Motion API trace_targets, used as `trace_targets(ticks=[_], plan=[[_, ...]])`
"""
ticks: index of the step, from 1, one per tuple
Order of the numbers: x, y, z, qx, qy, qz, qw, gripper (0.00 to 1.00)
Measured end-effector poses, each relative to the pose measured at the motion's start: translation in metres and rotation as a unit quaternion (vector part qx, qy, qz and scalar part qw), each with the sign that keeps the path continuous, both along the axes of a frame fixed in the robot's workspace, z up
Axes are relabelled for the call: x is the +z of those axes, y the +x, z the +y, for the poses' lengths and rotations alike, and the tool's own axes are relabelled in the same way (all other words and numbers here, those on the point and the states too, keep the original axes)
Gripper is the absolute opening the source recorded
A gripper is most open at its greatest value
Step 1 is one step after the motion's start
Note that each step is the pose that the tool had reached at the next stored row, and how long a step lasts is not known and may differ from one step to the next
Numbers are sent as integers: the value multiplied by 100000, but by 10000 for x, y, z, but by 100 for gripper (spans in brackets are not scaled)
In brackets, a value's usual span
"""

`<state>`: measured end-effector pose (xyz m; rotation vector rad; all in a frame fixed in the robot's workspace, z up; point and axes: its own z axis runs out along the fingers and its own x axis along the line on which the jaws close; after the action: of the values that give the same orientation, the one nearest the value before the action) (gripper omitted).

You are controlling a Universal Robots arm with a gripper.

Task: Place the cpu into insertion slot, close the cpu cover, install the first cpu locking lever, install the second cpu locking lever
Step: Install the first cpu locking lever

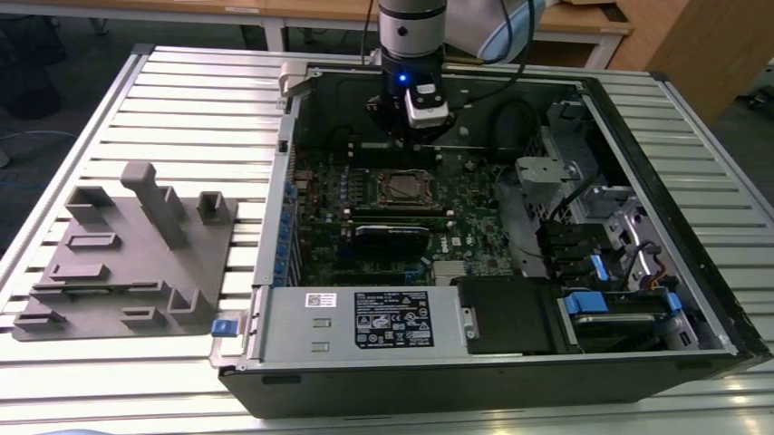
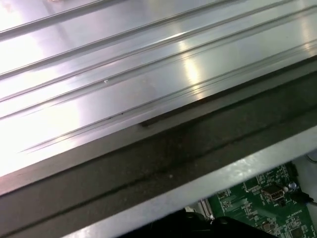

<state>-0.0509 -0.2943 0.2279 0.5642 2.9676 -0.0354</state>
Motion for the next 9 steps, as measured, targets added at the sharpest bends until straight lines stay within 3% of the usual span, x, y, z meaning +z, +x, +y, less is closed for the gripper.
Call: trace_targets(ticks=[3,9], plan=[[-1,0,0,1817,3,-5,99983,11],[20,0,-1,3575,-90,2,99936,11]])
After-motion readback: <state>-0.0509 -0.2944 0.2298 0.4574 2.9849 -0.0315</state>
